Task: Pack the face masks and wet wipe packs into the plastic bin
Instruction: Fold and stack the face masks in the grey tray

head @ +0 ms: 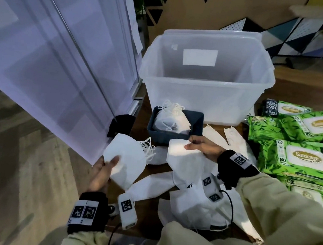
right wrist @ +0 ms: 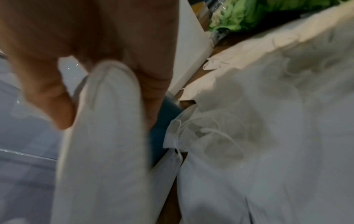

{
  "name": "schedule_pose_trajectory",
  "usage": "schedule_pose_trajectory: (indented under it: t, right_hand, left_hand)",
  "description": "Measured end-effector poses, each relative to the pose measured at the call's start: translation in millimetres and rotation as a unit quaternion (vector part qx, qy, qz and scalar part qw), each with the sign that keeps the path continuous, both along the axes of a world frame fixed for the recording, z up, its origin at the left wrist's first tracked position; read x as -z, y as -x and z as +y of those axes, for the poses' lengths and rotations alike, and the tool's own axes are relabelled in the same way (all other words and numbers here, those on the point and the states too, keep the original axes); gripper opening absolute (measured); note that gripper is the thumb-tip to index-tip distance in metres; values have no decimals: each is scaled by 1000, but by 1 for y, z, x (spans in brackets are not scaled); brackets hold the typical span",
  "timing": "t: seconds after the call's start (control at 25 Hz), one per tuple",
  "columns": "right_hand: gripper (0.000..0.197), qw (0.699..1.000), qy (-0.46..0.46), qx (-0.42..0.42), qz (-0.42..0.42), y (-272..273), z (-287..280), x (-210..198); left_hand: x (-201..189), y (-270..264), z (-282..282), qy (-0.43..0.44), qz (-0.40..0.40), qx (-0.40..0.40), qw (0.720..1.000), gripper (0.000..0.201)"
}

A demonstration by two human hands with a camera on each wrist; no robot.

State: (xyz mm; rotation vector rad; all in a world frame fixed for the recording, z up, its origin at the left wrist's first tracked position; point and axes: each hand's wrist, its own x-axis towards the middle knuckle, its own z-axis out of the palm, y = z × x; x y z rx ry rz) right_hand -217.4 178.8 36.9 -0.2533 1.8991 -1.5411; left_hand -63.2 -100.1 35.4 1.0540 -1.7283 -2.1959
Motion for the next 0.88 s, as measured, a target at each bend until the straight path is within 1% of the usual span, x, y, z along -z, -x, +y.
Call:
schedule_pose_trajectory:
  t: [0.08, 0.12, 0.16, 0.2, 0.28, 0.36, 0.44, 0.56, 0.64, 0.76, 0.88]
  right_hand:
    - [33, 995, 38, 92, -20, -10, -1, 1]
    - [27, 988, 57, 136, -35, -15, -2, 0]
    - [20, 981, 81, 166, -57, -21, -5, -3]
    - [21, 976, 107, 173, -78, -26, -9, -6]
    - [43, 977, 138, 142, -83, -35, -19, -13]
    - [58, 986, 123, 113, -26, -40, -36, -19]
    - [64, 990, 68, 111, 49, -40, -53, -21]
    - [63, 989, -11, 89, 119, -39, -69, -22]
    - [60, 987, -27, 67, 144, -43, -74, -27]
    - [55, 981, -36, 55, 183, -51, -84, -33]
    - [52, 978, -40, 58, 195, -56, -92, -32]
  left_hand:
    - [4, 5, 13, 4, 14, 9, 1000, 45]
    - [5, 8, 21, 13, 21, 14, 1000, 45]
    - [7, 9, 28, 22, 28, 21, 999, 43]
    - [8, 11, 35, 30, 34, 31, 999, 41]
    - [7, 13, 46, 40, 41, 46, 997, 36]
    - [5, 17, 53, 42, 39, 55, 997, 37]
    - [4, 19, 58, 28, 31, 61, 997, 42]
    - [3, 16, 60, -11, 33, 67, 997, 47]
    - [3, 12, 60, -24, 33, 70, 997, 53]
    - [0, 11, 61, -26, 31, 74, 996, 44]
    - [-6, 13, 63, -5, 38, 97, 995, 43]
